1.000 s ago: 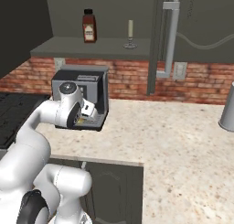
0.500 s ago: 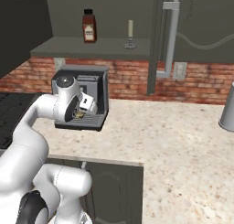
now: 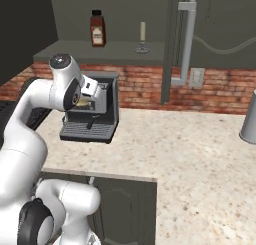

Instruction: Pick the candle and candle from the dining table and place them in the open cabinet. Close the cabinet after placing the objects.

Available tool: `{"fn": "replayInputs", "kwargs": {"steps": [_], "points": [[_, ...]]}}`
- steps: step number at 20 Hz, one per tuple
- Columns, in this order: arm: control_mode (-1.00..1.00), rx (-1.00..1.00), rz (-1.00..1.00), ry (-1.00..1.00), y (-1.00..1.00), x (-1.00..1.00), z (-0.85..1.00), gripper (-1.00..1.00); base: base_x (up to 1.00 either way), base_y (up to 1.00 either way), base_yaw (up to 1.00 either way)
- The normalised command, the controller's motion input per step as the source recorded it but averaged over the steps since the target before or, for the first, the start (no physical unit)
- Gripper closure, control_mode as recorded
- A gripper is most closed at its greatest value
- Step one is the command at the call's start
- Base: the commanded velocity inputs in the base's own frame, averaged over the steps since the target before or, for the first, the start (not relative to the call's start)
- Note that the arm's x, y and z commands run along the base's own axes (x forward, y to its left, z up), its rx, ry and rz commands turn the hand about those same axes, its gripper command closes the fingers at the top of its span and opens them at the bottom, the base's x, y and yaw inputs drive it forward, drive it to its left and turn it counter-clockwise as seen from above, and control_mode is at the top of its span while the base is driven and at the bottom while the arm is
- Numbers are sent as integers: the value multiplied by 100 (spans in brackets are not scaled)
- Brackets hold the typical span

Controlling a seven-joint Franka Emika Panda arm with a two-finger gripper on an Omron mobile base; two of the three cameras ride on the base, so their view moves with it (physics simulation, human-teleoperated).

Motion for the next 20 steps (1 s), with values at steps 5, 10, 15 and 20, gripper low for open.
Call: {"fn": "replayInputs", "kwargs": {"steps": [5,10,15,20], "points": [[-100,0,0,-3,0,0,91,100,0,0,0],[-100,0,0,-2,-5,6,65,100,0,0,0],[-100,0,0,-2,-17,11,19,100,0,0,0],[-100,0,-1,0,-30,31,0,100,0,0,0]]}}
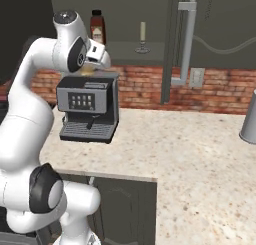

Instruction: Pick the candle and candle from the dining table and place them in the open cabinet. Close the cabinet after placing the objects.

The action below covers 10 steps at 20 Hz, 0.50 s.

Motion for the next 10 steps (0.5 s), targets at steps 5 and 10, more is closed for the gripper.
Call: {"fn": "replayInputs", "kwargs": {"steps": [5,10], "points": [[-100,0,-1,-1,-27,39,1,100,0,0,0],[-100,0,-2,-5,-16,40,4,100,0,0,0]]}}
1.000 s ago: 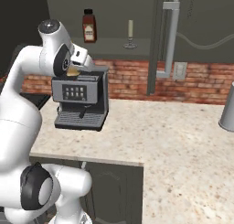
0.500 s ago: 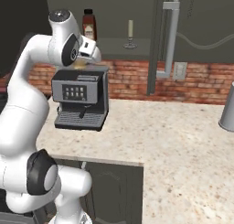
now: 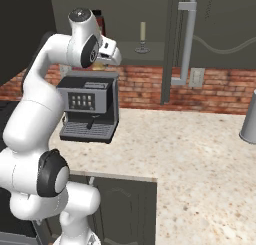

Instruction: Pick the candle and candle from the dining table and place them in the open cabinet. Close the cabinet after placing the objects.

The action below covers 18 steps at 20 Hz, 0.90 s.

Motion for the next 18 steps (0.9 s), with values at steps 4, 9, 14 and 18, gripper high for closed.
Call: {"fn": "replayInputs", "kwargs": {"steps": [4,9,14,18], "points": [[-100,0,-3,-10,-11,37,0,100,0,0,0],[-100,0,-2,-12,-6,39,3,100,0,0,0],[-100,1,0,-5,0,49,2,100,0,0,0],[-100,6,0,0,0,59,0,100,0,0,0]]}}
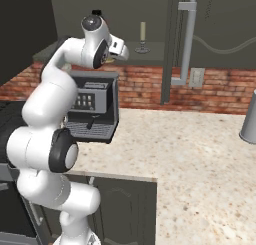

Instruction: Pick the candle and candle from the dining table and place them in the open cabinet. Close the cabinet after placing the objects.

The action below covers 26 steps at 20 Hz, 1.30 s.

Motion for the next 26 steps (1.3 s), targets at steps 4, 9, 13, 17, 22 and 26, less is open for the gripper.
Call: {"fn": "replayInputs", "kwargs": {"steps": [4,9,13,17,22,26], "points": [[-100,3,0,0,0,56,-1,100,0,0,0],[-100,0,0,0,0,39,0,100,0,0,0],[-100,0,0,0,0,44,0,100,0,0,0],[-100,0,0,0,0,38,-4,100,0,0,0],[-100,0,0,0,0,39,-13,100,0,0,0],[-100,0,0,0,0,29,-22,100,0,0,0]]}}
